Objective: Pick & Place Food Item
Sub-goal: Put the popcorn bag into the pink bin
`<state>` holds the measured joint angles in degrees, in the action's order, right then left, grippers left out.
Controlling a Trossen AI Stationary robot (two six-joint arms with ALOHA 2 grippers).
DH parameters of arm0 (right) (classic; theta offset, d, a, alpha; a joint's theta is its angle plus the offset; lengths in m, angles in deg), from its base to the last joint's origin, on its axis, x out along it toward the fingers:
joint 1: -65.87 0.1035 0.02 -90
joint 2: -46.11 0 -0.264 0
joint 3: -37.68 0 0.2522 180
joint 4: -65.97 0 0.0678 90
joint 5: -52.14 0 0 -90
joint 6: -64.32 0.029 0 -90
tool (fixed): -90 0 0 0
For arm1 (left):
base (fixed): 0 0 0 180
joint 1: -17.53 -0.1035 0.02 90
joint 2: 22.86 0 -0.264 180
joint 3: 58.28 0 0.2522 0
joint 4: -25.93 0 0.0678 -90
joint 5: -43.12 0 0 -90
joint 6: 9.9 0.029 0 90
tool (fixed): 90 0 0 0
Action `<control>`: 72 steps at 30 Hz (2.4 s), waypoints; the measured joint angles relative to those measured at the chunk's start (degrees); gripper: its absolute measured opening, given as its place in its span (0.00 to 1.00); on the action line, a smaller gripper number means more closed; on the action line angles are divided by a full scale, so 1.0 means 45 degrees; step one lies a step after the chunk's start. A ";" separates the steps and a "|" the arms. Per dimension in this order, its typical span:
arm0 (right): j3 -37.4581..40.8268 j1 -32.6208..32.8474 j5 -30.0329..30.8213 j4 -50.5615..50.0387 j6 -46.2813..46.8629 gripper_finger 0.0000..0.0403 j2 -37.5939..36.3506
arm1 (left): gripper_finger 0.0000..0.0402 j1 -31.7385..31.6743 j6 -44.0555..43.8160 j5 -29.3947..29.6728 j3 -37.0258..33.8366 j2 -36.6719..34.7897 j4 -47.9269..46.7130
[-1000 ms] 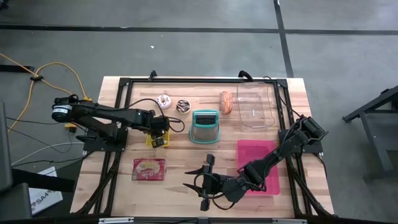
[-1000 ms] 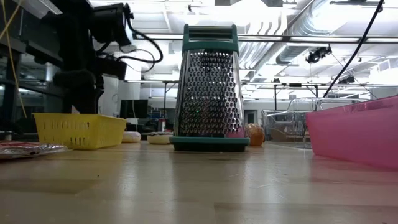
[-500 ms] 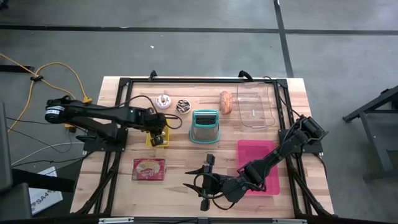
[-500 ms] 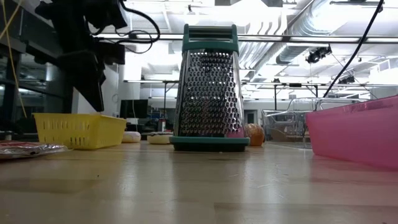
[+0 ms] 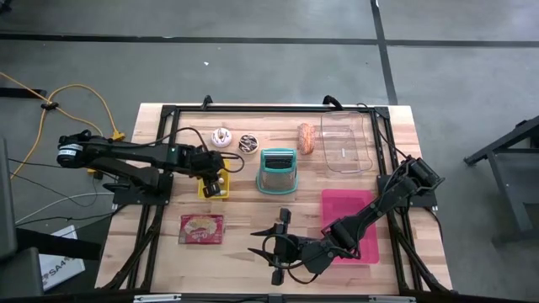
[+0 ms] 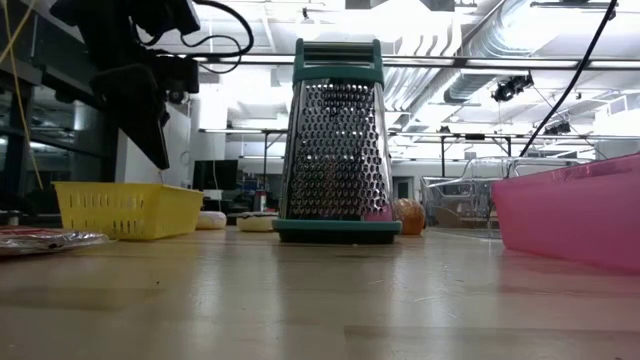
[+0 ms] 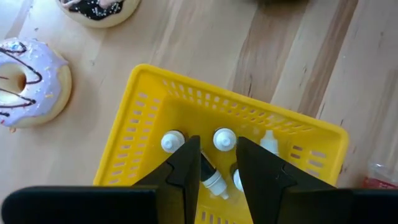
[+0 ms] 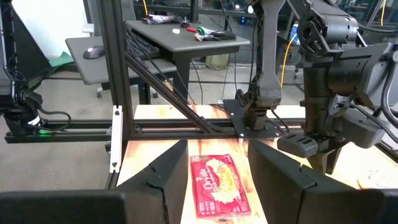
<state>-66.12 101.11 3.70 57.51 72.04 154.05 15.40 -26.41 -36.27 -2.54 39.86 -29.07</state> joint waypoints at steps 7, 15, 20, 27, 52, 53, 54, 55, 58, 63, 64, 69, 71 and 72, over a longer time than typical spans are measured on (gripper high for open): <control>0.0000 0.0000 -0.0029 -0.0005 0.0010 0.39 0.0000 | 0.24 0.0000 0.0000 -0.0063 0.0000 0.0000 0.0074; 0.0000 0.0000 -0.0034 -0.0005 0.0019 0.39 0.0000 | 0.24 0.0005 0.0000 -0.0068 -0.0002 0.0000 0.0225; 0.0000 0.0000 -0.0034 -0.0005 0.0019 0.39 0.0000 | 0.24 0.0005 0.0000 -0.0073 -0.0005 0.0000 0.0358; 0.0000 0.0000 -0.0039 -0.0005 0.0024 0.39 0.0000 | 0.24 0.0005 -0.0114 -0.0090 -0.0005 0.0005 0.0372; 0.0000 -0.0010 -0.0051 -0.0477 0.0384 0.39 0.0000 | 0.24 0.1736 -0.0471 -0.2302 -0.0010 0.0010 0.0790; 0.0000 -0.0010 -0.0085 -0.0485 0.0377 0.39 0.0000 | 0.24 0.1983 -0.0686 -0.2302 -0.0010 0.0010 0.0902; -0.0001 -0.0017 -0.0195 -0.0511 0.0374 0.39 0.0000 | 0.24 0.2221 -0.0915 -0.2302 -0.0010 0.0010 0.1031; -0.0004 -0.0034 -0.0346 -0.0556 0.0374 0.39 0.0000 | 0.24 0.2459 -0.1056 -0.2302 -0.0010 0.0010 0.1134; -0.0001 -0.0066 -0.0659 -0.0782 0.0379 0.39 0.0000 | 0.24 0.3201 -0.1426 -0.2302 -0.0010 0.0010 0.1399; 0.0000 -0.0092 -0.0949 -0.1140 0.0384 0.39 0.0000 | 0.24 0.4407 -0.2276 -0.2307 -0.0010 0.0010 0.1994; 0.0000 -0.0092 -0.0967 -0.1161 0.0384 0.39 0.0000 | 0.24 0.4667 -0.2462 -0.2305 -0.0010 0.0010 0.2151; 0.0000 -0.0092 -0.0967 -0.1224 0.0384 0.39 0.0000 | 0.24 0.5880 -0.3091 -0.2293 -0.0010 0.0010 0.2910; 0.0000 -0.0091 -0.0962 -0.1229 0.0384 0.39 0.0000 | 0.24 0.6341 -0.3447 -0.2204 -0.0010 0.0010 0.3022; 0.0000 -0.0087 -0.0962 -0.1229 0.0384 0.39 0.0000 | 0.24 0.6545 -0.3665 -0.2113 -0.0010 0.0010 0.3020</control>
<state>-66.12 100.72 -0.62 51.98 73.77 154.05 44.86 -42.91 -45.78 -2.58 39.91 -15.48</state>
